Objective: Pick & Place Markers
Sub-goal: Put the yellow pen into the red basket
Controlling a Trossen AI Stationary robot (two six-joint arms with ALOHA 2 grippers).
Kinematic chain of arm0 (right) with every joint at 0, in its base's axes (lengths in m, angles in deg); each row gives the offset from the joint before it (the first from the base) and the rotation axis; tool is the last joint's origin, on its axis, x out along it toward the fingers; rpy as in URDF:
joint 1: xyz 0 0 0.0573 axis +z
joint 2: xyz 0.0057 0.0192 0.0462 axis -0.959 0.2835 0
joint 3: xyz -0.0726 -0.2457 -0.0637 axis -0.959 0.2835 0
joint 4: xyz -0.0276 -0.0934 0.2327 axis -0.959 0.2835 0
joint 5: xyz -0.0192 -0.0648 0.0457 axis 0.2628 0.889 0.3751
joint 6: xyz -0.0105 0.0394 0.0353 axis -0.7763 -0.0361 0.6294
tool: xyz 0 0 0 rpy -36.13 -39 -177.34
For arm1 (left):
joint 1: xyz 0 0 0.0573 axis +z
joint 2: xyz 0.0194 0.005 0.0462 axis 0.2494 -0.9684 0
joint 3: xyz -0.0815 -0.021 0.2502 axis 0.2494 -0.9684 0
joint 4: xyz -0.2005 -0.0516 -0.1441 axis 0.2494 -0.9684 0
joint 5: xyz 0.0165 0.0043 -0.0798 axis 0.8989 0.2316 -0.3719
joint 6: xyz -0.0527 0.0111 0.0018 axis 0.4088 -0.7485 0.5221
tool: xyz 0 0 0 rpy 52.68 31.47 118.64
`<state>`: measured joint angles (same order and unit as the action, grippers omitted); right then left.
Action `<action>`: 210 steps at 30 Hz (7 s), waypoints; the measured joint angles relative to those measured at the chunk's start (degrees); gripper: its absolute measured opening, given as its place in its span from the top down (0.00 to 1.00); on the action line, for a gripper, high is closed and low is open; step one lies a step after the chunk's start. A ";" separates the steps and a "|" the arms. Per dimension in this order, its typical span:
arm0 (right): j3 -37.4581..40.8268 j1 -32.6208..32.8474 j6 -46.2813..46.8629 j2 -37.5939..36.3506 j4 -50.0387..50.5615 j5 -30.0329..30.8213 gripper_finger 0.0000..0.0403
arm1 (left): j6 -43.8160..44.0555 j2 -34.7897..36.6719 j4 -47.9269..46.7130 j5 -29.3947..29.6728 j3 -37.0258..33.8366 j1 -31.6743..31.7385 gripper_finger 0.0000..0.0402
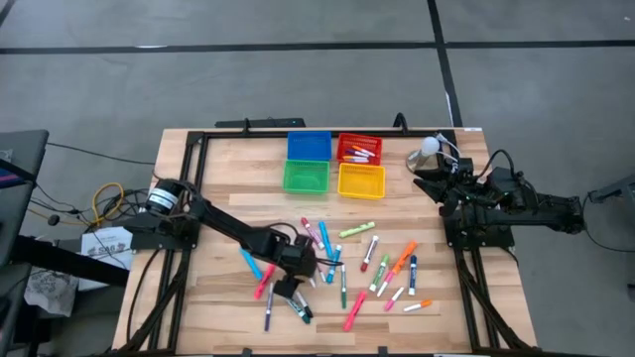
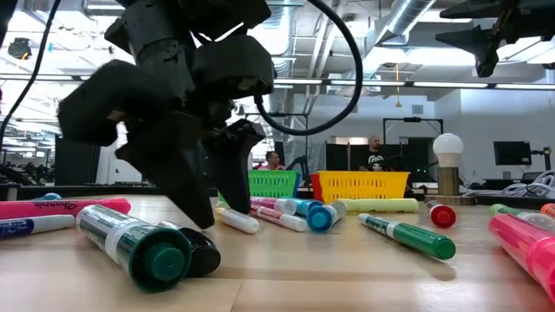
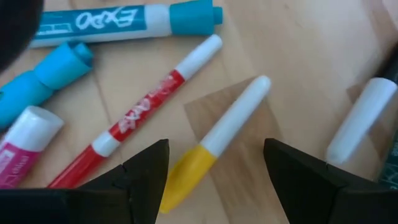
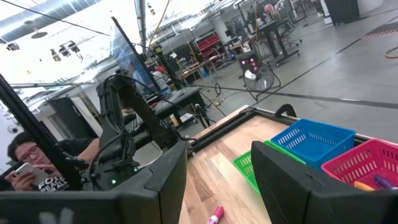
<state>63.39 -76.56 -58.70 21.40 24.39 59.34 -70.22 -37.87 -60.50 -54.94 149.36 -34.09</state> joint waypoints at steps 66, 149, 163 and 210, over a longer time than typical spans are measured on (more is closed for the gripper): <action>0.00 0.00 0.07 0.00 -0.20 -0.04 0.58 | 21.98 7.79 -5.15 -2.31 -0.15 0.16 0.85; -14.93 -2.13 -2.47 63.58 -57.90 -18.68 0.39 | 30.47 21.49 39.67 6.51 -0.02 15.90 0.87; -23.75 -3.90 -5.04 63.60 -41.43 -21.46 0.40 | 30.47 21.49 39.18 6.63 -0.02 15.90 0.86; -23.87 -7.69 -3.70 58.74 -33.96 -21.50 0.92 | 26.43 26.44 21.27 5.58 0.04 15.83 0.41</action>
<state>39.52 -84.25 -62.39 80.14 -9.57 37.84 -43.79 -11.44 -39.23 -49.37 149.40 -18.26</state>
